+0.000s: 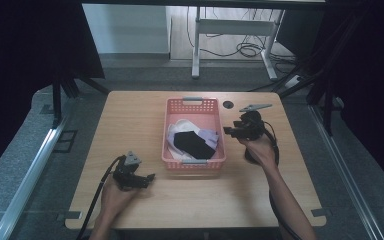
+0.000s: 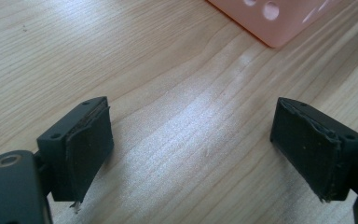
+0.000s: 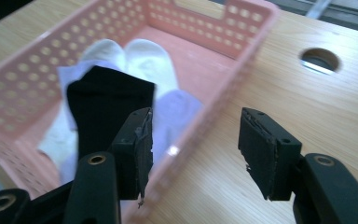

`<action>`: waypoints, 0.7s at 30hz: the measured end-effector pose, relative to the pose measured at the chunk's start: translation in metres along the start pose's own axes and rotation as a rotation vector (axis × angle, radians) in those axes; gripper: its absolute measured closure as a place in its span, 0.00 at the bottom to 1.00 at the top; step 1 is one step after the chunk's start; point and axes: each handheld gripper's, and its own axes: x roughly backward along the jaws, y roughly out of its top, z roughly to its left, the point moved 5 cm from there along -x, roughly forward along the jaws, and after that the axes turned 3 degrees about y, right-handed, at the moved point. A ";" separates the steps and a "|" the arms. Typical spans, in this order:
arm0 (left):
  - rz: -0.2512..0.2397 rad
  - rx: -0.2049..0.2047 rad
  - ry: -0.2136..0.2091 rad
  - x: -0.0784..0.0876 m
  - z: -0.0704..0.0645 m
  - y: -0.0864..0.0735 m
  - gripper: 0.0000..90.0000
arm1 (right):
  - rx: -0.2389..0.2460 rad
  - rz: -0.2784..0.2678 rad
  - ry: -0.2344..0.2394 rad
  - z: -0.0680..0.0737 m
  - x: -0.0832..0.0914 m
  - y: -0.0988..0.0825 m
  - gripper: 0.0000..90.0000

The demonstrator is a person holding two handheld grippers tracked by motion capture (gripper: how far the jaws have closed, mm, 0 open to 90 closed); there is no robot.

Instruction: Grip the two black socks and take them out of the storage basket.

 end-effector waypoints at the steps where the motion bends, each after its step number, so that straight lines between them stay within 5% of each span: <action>1: 0.000 0.000 0.000 0.000 0.000 0.000 0.14 | 0.003 0.000 0.015 0.004 -0.003 0.003 0.50; 21: -0.001 0.000 -0.001 0.000 0.000 0.000 0.14 | 0.107 0.012 0.126 0.055 -0.063 0.033 0.48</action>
